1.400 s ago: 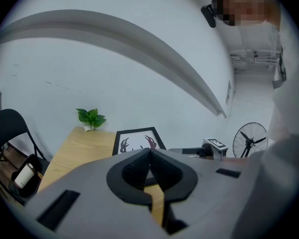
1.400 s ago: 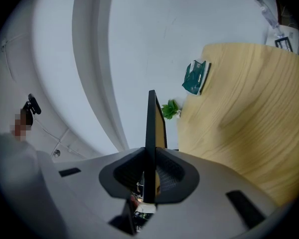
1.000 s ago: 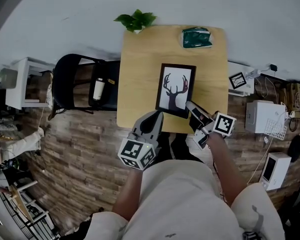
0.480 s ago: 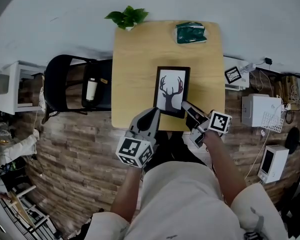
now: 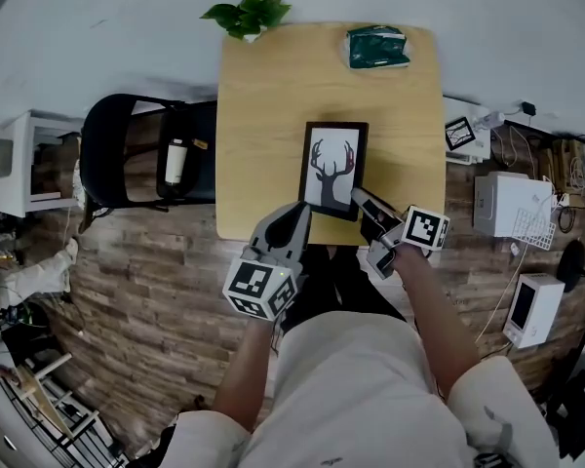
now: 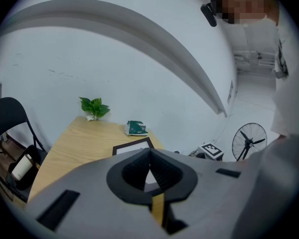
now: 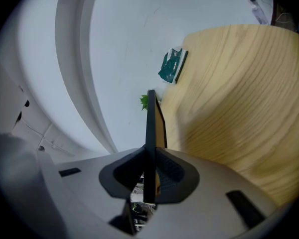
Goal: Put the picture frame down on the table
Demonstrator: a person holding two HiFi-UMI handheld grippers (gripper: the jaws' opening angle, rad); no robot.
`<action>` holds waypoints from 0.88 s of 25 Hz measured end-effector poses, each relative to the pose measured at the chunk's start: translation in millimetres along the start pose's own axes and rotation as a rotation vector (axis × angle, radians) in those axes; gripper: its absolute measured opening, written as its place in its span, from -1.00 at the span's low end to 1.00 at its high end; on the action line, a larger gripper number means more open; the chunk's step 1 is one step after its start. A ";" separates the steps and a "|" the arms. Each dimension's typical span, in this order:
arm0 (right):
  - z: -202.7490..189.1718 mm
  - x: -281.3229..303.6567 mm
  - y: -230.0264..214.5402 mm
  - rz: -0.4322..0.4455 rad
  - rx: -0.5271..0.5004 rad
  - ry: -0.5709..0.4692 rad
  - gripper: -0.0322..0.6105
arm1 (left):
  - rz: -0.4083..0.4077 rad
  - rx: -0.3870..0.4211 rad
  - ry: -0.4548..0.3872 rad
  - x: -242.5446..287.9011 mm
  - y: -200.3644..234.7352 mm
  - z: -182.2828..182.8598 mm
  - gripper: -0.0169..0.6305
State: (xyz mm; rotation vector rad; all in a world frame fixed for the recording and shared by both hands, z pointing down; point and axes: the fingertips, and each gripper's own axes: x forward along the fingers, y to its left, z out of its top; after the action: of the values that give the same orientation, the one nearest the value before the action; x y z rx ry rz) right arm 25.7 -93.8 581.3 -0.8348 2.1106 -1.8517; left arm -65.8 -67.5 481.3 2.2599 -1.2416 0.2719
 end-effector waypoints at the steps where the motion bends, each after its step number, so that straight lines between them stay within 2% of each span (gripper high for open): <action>1: -1.0 1.7 -2.1 -0.005 0.002 0.001 -0.69 | -0.001 -0.001 0.003 0.1 1.1 -1.1 -0.93; 22: -1.7 16.0 -25.9 -0.057 -0.004 0.017 -0.69 | -0.005 -0.008 0.031 7.1 20.7 -2.3 -0.93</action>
State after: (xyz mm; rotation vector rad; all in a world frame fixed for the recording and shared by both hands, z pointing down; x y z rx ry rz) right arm 18.9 -102.2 609.7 -0.8921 2.1224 -1.8906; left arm -78.8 -80.2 493.7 2.2433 -1.2186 0.2979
